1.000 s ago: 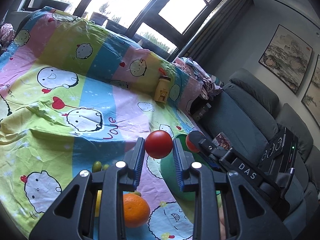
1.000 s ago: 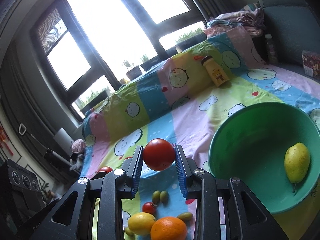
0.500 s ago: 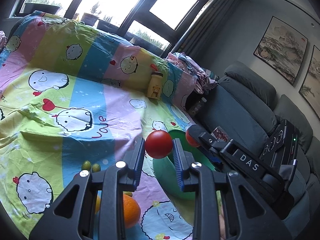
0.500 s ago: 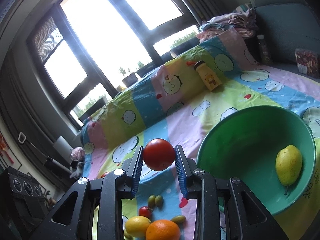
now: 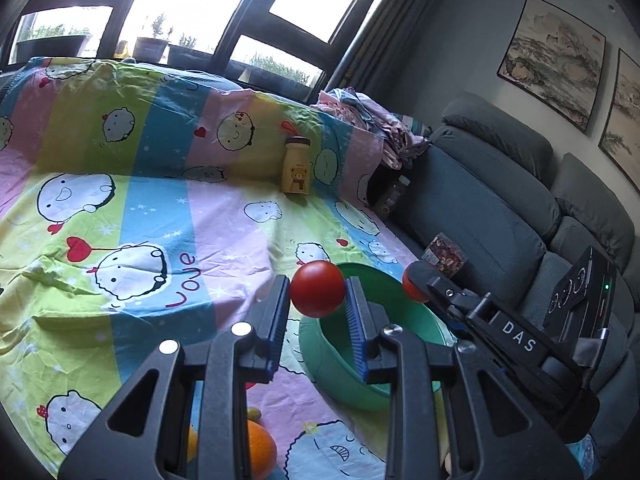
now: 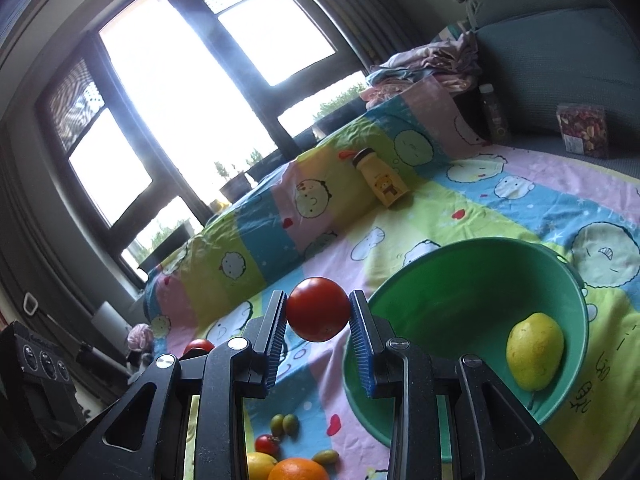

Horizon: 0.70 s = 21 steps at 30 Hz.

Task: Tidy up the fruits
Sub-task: 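Carry the red tomato over the green basin with the left tool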

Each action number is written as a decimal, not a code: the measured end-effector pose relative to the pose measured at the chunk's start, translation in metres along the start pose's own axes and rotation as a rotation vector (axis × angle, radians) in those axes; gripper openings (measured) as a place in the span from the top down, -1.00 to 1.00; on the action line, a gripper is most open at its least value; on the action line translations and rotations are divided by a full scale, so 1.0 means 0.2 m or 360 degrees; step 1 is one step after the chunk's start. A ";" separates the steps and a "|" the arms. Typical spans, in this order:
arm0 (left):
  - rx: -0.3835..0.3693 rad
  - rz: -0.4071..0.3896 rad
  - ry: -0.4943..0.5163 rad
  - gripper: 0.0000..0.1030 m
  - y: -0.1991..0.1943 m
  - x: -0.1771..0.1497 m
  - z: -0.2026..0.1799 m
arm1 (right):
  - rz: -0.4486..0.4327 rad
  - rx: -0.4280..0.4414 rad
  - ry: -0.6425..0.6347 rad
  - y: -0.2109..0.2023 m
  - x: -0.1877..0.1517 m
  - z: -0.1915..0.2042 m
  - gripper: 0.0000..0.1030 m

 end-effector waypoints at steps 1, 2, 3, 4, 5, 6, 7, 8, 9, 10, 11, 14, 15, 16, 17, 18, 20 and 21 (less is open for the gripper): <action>0.0021 0.0002 0.0024 0.47 0.01 0.01 -0.02 | -0.0007 -0.0009 0.0012 0.00 0.01 -0.02 0.36; 0.0054 -0.0006 0.0056 0.47 0.02 0.03 -0.03 | -0.0012 -0.0015 0.0025 -0.01 0.01 -0.03 0.36; 0.0079 -0.0011 0.0084 0.47 0.02 0.04 -0.05 | -0.0014 -0.0018 0.0035 -0.01 0.02 -0.04 0.36; 0.0087 -0.0019 0.0100 0.46 0.03 0.04 -0.06 | -0.0016 -0.0019 0.0046 -0.01 0.02 -0.05 0.36; 0.0067 -0.0029 0.0095 0.47 0.04 0.04 -0.07 | -0.0020 -0.0022 0.0058 -0.02 0.02 -0.06 0.36; 0.0019 -0.0028 0.0086 0.47 0.05 0.03 -0.08 | -0.0024 -0.0029 0.0070 -0.02 0.03 -0.08 0.36; -0.0035 -0.0018 0.0081 0.46 0.06 0.01 -0.09 | -0.0026 -0.0040 0.0080 -0.02 0.03 -0.09 0.36; -0.0069 -0.0002 0.0069 0.46 0.08 0.00 -0.10 | -0.0026 -0.0052 0.0088 -0.02 0.03 -0.10 0.36; -0.0064 0.0022 0.0050 0.46 0.11 -0.01 -0.09 | -0.0028 -0.0061 0.0096 -0.03 0.03 -0.11 0.36; -0.0044 0.0044 0.0045 0.47 0.13 -0.02 -0.09 | -0.0032 -0.0068 0.0103 -0.03 0.03 -0.12 0.36; -0.0032 0.0054 0.0055 0.47 0.14 -0.02 -0.10 | -0.0033 -0.0074 0.0111 -0.03 0.03 -0.13 0.36; -0.0056 0.0056 0.0102 0.46 0.15 -0.05 -0.14 | -0.0016 -0.0096 0.0134 -0.02 0.02 -0.15 0.36; -0.0069 0.0062 0.0099 0.46 0.15 -0.05 -0.14 | -0.0011 -0.0108 0.0140 -0.02 0.02 -0.16 0.36; -0.0078 0.0064 0.0088 0.46 0.15 -0.06 -0.14 | -0.0009 -0.0123 0.0145 -0.02 0.02 -0.16 0.36; -0.0090 0.0065 0.0078 0.46 0.16 -0.06 -0.14 | -0.0009 -0.0140 0.0145 -0.02 0.01 -0.17 0.36; -0.0105 0.0073 0.0076 0.47 0.16 -0.06 -0.14 | -0.0010 -0.0156 0.0139 -0.02 0.01 -0.17 0.36; -0.0111 0.0083 0.0072 0.46 0.16 -0.07 -0.14 | -0.0014 -0.0182 0.0142 -0.02 0.01 -0.17 0.36; -0.0105 0.0088 0.0074 0.46 0.17 -0.08 -0.14 | -0.0011 -0.0196 0.0150 -0.02 0.01 -0.18 0.36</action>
Point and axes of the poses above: each gripper's, at about its wrist camera, not at the fingertips, and y roughly the way its jaws point, z to its left, x to its top, the point moved 8 cm from there along y, roughly the way its jaws point, and after that the axes turned 5 degrees about z, right-handed, at the moved point
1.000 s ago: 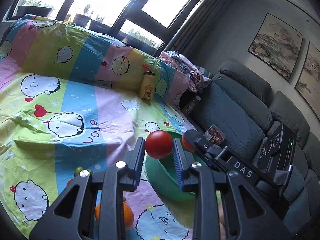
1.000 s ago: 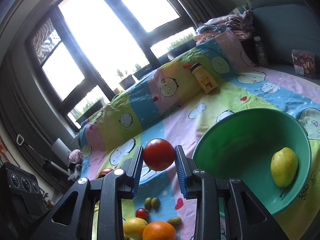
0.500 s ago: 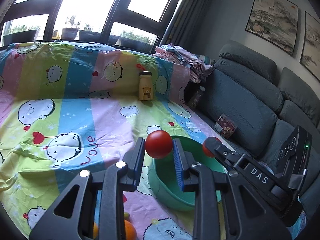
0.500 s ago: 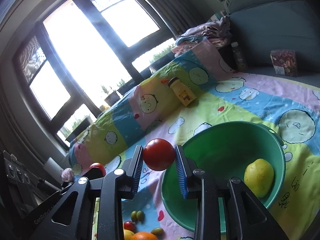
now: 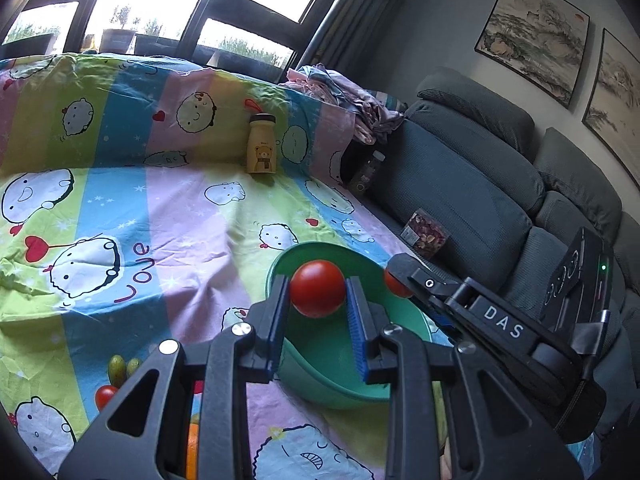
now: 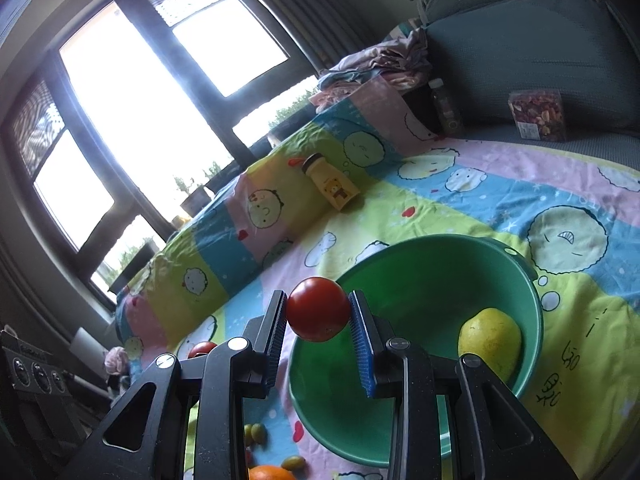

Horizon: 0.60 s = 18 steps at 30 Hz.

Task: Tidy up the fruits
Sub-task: 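Carry the red tomato over the green basin with the left tool, then lower the red tomato into the green basin and open the left tool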

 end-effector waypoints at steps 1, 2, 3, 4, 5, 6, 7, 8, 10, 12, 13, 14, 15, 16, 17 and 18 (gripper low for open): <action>0.0001 0.0005 0.0002 0.47 0.01 0.00 0.00 | 0.0010 -0.0020 0.0009 0.00 0.00 -0.01 0.36; -0.0006 0.0012 0.0003 0.47 0.01 -0.01 -0.01 | 0.0023 -0.0041 0.0014 0.01 -0.01 -0.02 0.36; -0.0018 0.0020 0.0000 0.46 0.02 -0.01 -0.01 | 0.0038 -0.0062 0.0021 0.03 -0.01 -0.03 0.36; -0.0032 0.0028 -0.0006 0.47 0.03 -0.01 -0.02 | 0.0051 -0.0081 0.0030 0.03 -0.02 -0.05 0.36; -0.0043 0.0035 -0.0013 0.47 0.04 -0.02 -0.02 | 0.0063 -0.0096 0.0039 0.04 -0.02 -0.06 0.36; -0.0051 0.0044 -0.0012 0.47 0.05 -0.02 -0.03 | 0.0073 -0.0106 0.0049 0.05 -0.02 -0.07 0.36; -0.0056 0.0050 -0.0007 0.47 0.06 -0.03 -0.03 | 0.0077 -0.0109 0.0061 0.05 -0.02 -0.08 0.36; -0.0058 0.0059 -0.0003 0.47 0.06 -0.04 -0.04 | 0.0077 -0.0113 0.0071 0.05 -0.02 -0.09 0.36; -0.0060 0.0082 0.0002 0.47 0.08 -0.05 -0.05 | 0.0079 -0.0132 0.0080 0.04 -0.02 -0.11 0.36; -0.0067 0.0104 0.0000 0.47 0.10 -0.07 -0.05 | 0.0081 -0.0156 0.0090 0.05 -0.02 -0.12 0.36; -0.0074 0.0114 -0.0006 0.47 0.11 -0.07 -0.06 | 0.0089 -0.0168 0.0095 0.05 -0.02 -0.13 0.36; -0.0081 0.0123 -0.0010 0.47 0.12 -0.08 -0.06 | 0.0098 -0.0177 0.0100 0.05 -0.02 -0.13 0.36; -0.0086 0.0131 -0.0015 0.47 0.13 -0.08 -0.05 | 0.0107 -0.0180 0.0107 0.06 -0.03 -0.14 0.36; -0.0089 0.0141 -0.0017 0.47 0.13 -0.09 -0.06 | 0.0118 -0.0181 0.0115 0.06 -0.03 -0.15 0.36; -0.0090 0.0150 -0.0016 0.47 0.14 -0.09 -0.06 | 0.0130 -0.0181 0.0120 0.07 -0.03 -0.15 0.36; -0.0089 0.0159 -0.0016 0.47 0.15 -0.10 -0.06 | 0.0143 -0.0179 0.0127 0.07 -0.03 -0.15 0.36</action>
Point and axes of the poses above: each gripper's, at about its wrist camera, not at the fingertips, and y roughly the way its jaws point, z to its left, x to its top, the point moved 8 cm from there along y, roughly the way its jaws point, and after that the axes turned 5 degrees about z, right-handed, at the moved point
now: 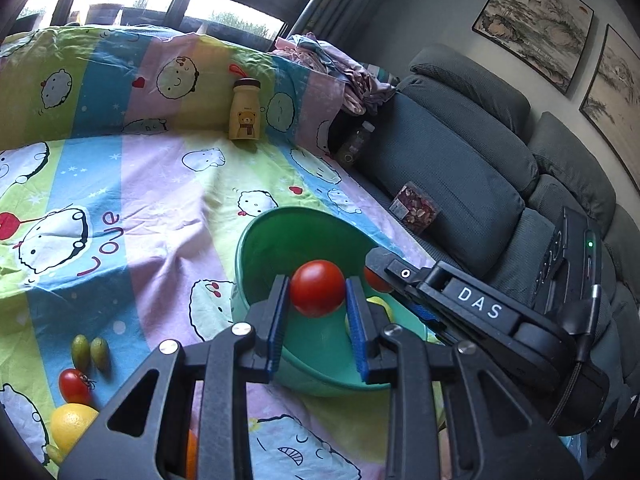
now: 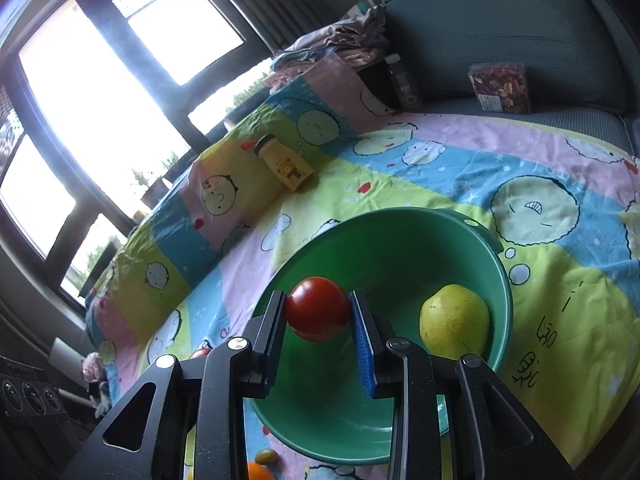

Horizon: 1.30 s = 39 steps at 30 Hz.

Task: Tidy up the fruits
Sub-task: 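Lower the red tomato into the green basin and open the left tool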

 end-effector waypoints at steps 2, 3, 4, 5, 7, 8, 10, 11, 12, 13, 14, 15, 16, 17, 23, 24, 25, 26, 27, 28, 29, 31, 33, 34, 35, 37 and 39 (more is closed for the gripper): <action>0.0003 0.0016 0.0001 0.47 0.02 -0.01 0.00 | 0.0022 0.0007 0.0012 0.01 -0.01 -0.01 0.36; 0.0004 0.0023 0.0001 0.47 0.02 -0.01 0.00 | 0.0029 0.0003 0.0014 0.01 -0.01 -0.01 0.36; 0.0005 0.0030 0.0001 0.46 0.03 -0.02 0.00 | 0.0030 -0.0005 0.0017 0.01 -0.01 -0.02 0.36; 0.0007 0.0037 0.0001 0.47 0.04 -0.02 0.00 | 0.0030 -0.0016 0.0019 0.01 -0.01 -0.03 0.36; 0.0009 0.0050 0.0005 0.47 0.05 -0.03 0.00 | 0.0031 -0.0032 0.0020 0.02 -0.01 -0.03 0.36; 0.0009 0.0056 0.0007 0.46 0.06 -0.03 0.00 | 0.0035 -0.0035 0.0024 0.02 -0.01 -0.04 0.36; 0.0013 0.0070 0.0010 0.47 0.07 -0.04 0.00 | 0.0050 -0.0041 0.0031 0.02 -0.01 -0.04 0.36; 0.0016 0.0079 0.0013 0.47 0.08 -0.05 0.00 | 0.0057 -0.0046 0.0034 0.03 -0.02 -0.05 0.36; 0.0017 0.0088 0.0015 0.47 0.09 -0.05 -0.01 | 0.0062 -0.0052 0.0037 0.03 -0.02 -0.05 0.36; 0.0014 0.0094 0.0019 0.47 0.10 -0.06 -0.01 | 0.0066 -0.0057 0.0038 0.03 -0.02 -0.05 0.36; 0.0014 0.0100 0.0023 0.47 0.10 -0.06 -0.01 | 0.0069 -0.0062 0.0039 0.03 -0.02 -0.06 0.36; 0.0015 0.0104 0.0027 0.46 0.11 -0.07 -0.02 | 0.0072 -0.0067 0.0041 0.03 -0.02 -0.06 0.36; 0.0015 0.0107 0.0031 0.47 0.11 -0.07 -0.02 | 0.0076 -0.0071 0.0044 0.03 -0.02 -0.06 0.36; 0.0014 0.0111 0.0033 0.46 0.12 -0.07 -0.02 | 0.0081 -0.0074 0.0046 0.04 -0.02 -0.07 0.36; 0.0011 0.0135 0.0022 0.46 0.15 -0.08 -0.02 | 0.0108 -0.0100 0.0052 0.05 -0.03 -0.07 0.36; 0.0012 0.0139 0.0028 0.46 0.15 -0.08 -0.03 | 0.0108 -0.0101 0.0051 0.05 -0.03 -0.08 0.36; 0.0014 0.0143 0.0034 0.46 0.16 -0.09 -0.03 | 0.0105 -0.0099 0.0050 0.04 -0.03 -0.07 0.36; 0.0017 0.0146 0.0037 0.46 0.16 -0.09 -0.04 | 0.0105 -0.0098 0.0049 0.05 -0.03 -0.07 0.35; 0.0020 0.0148 0.0038 0.46 0.17 -0.09 -0.04 | 0.0106 -0.0101 0.0048 0.05 -0.03 -0.08 0.35; 0.0020 0.0151 0.0038 0.46 0.17 -0.09 -0.04 | 0.0109 -0.0105 0.0047 0.05 -0.03 -0.08 0.35; 0.0021 0.0155 0.0036 0.46 0.17 -0.09 -0.03 | 0.0113 -0.0109 0.0048 0.05 -0.03 -0.08 0.35; 0.0025 0.0160 0.0036 0.46 0.17 -0.10 -0.03 | 0.0123 -0.0112 0.0053 0.06 -0.03 -0.09 0.35; 0.0023 0.0162 0.0035 0.46 0.17 -0.10 -0.03 | 0.0128 -0.0112 0.0058 0.06 -0.04 -0.09 0.35; 0.0021 0.0165 0.0033 0.46 0.18 -0.10 -0.03 | 0.0129 -0.0113 0.0058 0.06 -0.04 -0.09 0.35; 0.0019 0.0167 0.0031 0.46 0.18 -0.10 -0.03 | 0.0130 -0.0116 0.0057 0.06 -0.04 -0.09 0.35; 0.0026 0.0174 0.0032 0.46 0.19 -0.10 -0.03 | 0.0135 -0.0117 0.0059 0.06 -0.04 -0.09 0.35; 0.0029 0.0181 0.0031 0.46 0.19 -0.10 -0.03 | 0.0147 -0.0118 0.0061 0.07 -0.04 -0.10 0.35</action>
Point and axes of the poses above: each gripper's, at about its wrist camera, not at the fingertips, and y roughly the way its jaws point, z to its left, x to its top, the point moved 8 cm from there along y, roughly the way its jaws point, and after that the axes turned 5 degrees about z, right-handed, at the moved point
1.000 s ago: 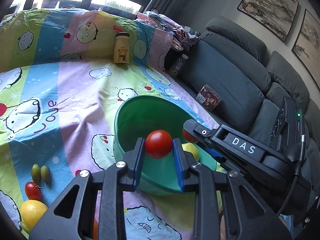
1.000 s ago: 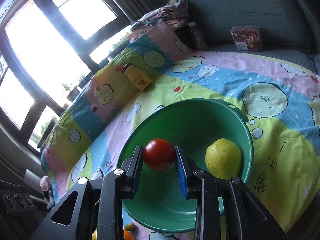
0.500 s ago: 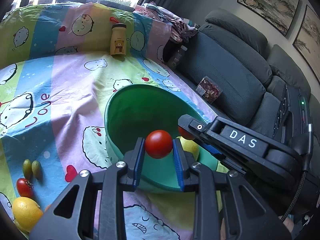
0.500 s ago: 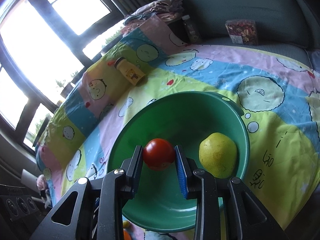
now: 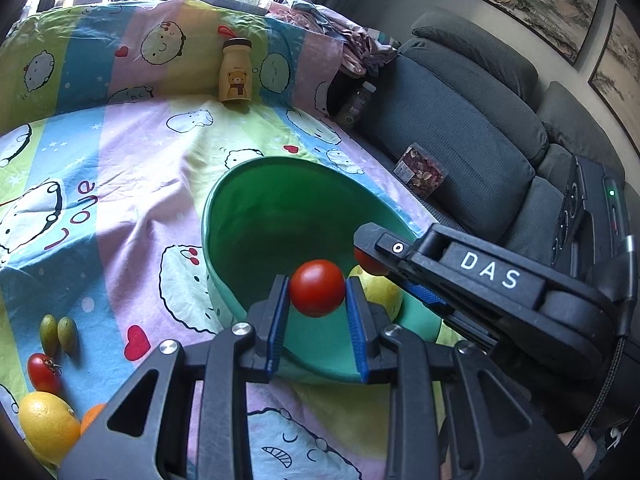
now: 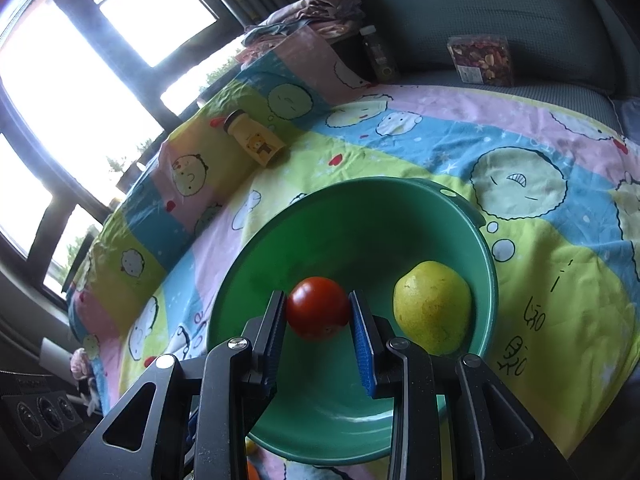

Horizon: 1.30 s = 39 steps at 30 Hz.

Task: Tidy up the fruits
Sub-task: 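Lower the red tomato into the green basin and open the left tool, then move the left tool back toward the loose fruits beside the lemon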

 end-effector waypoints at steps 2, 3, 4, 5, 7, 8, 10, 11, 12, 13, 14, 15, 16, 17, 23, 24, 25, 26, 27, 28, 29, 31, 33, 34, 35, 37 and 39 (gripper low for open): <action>-0.0002 0.0003 -0.0001 0.46 0.00 0.00 0.00 | 0.0011 -0.0005 0.0004 0.01 0.00 -0.01 0.35; -0.0002 0.0002 -0.0001 0.46 0.00 0.00 0.00 | 0.0016 -0.0011 0.0005 0.01 -0.01 -0.01 0.35; -0.0001 0.0003 0.0000 0.46 0.00 0.00 0.00 | 0.0020 -0.0018 0.0005 0.01 -0.01 -0.01 0.35; 0.0000 0.0004 0.0000 0.46 0.00 0.00 0.00 | 0.0023 -0.0025 0.0007 0.02 -0.01 -0.01 0.35; 0.0001 0.0007 -0.0003 0.46 0.01 0.00 0.00 | 0.0030 -0.0034 0.0010 0.02 -0.01 -0.02 0.35; 0.0001 0.0009 -0.0003 0.46 0.01 0.00 0.00 | 0.0033 -0.0036 0.0011 0.02 -0.01 -0.02 0.35; 0.0004 0.0013 -0.0005 0.46 0.01 0.00 0.00 | 0.0036 -0.0041 0.0011 0.02 -0.01 -0.02 0.35; 0.0003 0.0015 -0.0006 0.46 0.01 -0.01 0.00 | 0.0038 -0.0046 0.0010 0.02 -0.01 -0.02 0.35; 0.0002 0.0017 -0.0005 0.46 0.01 -0.01 0.00 | 0.0041 -0.0052 0.0010 0.03 -0.01 -0.02 0.35; 0.0002 0.0018 -0.0006 0.46 0.01 -0.01 0.00 | 0.0044 -0.0057 0.0011 0.03 -0.01 -0.02 0.35; 0.0004 0.0019 -0.0006 0.46 0.01 -0.01 0.00 | 0.0048 -0.0062 0.0011 0.03 -0.01 -0.02 0.35; 0.0005 0.0020 -0.0005 0.46 0.01 -0.01 0.00 | 0.0051 -0.0066 0.0010 0.03 -0.02 -0.03 0.35; 0.0005 0.0020 -0.0005 0.46 0.01 -0.01 0.00 | 0.0054 -0.0069 0.0011 0.03 -0.02 -0.03 0.35; 0.0006 0.0021 -0.0005 0.45 0.01 -0.01 0.00 | 0.0057 -0.0071 0.0010 0.04 -0.02 -0.03 0.35; 0.0002 0.0034 -0.0016 0.41 0.02 -0.01 0.00 | 0.0057 -0.0083 0.0010 0.03 -0.02 -0.03 0.35; -0.0003 0.0034 -0.0017 0.39 0.02 -0.01 -0.01 | 0.0057 -0.0081 0.0012 0.03 -0.02 -0.03 0.35; -0.0004 0.0032 -0.0017 0.35 0.01 -0.01 -0.01 | 0.0058 -0.0080 0.0011 0.03 -0.02 -0.03 0.35; -0.0003 0.0029 -0.0017 0.31 0.01 -0.01 -0.01 | 0.0058 -0.0078 0.0008 0.03 -0.02 -0.03 0.35; -0.0005 0.0026 -0.0015 0.28 0.00 -0.01 -0.01 | 0.0057 -0.0076 0.0005 0.03 -0.02 -0.03 0.35; -0.0006 0.0023 -0.0013 0.23 -0.01 0.00 -0.01 | 0.0055 -0.0073 0.0002 0.03 -0.02 -0.03 0.35; -0.0005 0.0015 -0.0013 0.18 -0.02 0.00 -0.02 | 0.0049 -0.0070 -0.0004 0.03 -0.02 -0.02 0.35; 0.0017 -0.0004 -0.0008 0.10 -0.05 0.01 -0.01 | 0.0030 -0.0046 -0.0020 0.02 -0.01 -0.01 0.35; 0.0051 -0.0024 -0.0005 0.01 -0.08 0.03 0.00 | 0.0014 -0.0018 -0.0032 0.00 -0.01 0.01 0.32; 0.0066 -0.0034 -0.0002 -0.04 -0.09 0.03 0.01 | 0.0011 -0.0006 -0.0036 0.00 -0.01 0.02 0.19; 0.0080 -0.0043 -0.0002 -0.09 -0.11 0.03 0.02 | 0.0010 0.0006 -0.0044 -0.01 -0.01 0.03 0.09; 0.0115 -0.0052 -0.0015 -0.20 -0.14 0.03 0.04 | 0.0024 0.0029 -0.0066 -0.01 -0.01 0.05 0.06; 0.0131 -0.0076 -0.0038 -0.24 -0.20 0.04 0.08 | 0.0042 0.0069 -0.0090 -0.02 -0.02 0.08 0.06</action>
Point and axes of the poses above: each gripper's, at about its wrist camera, not at the fingertips, and y roughly the way its jaws point, z to its left, x to its top, the point moved 8 cm from there along y, roughly the way its jaws point, and after that the axes turned 5 degrees about z, right-handed, at the moved point
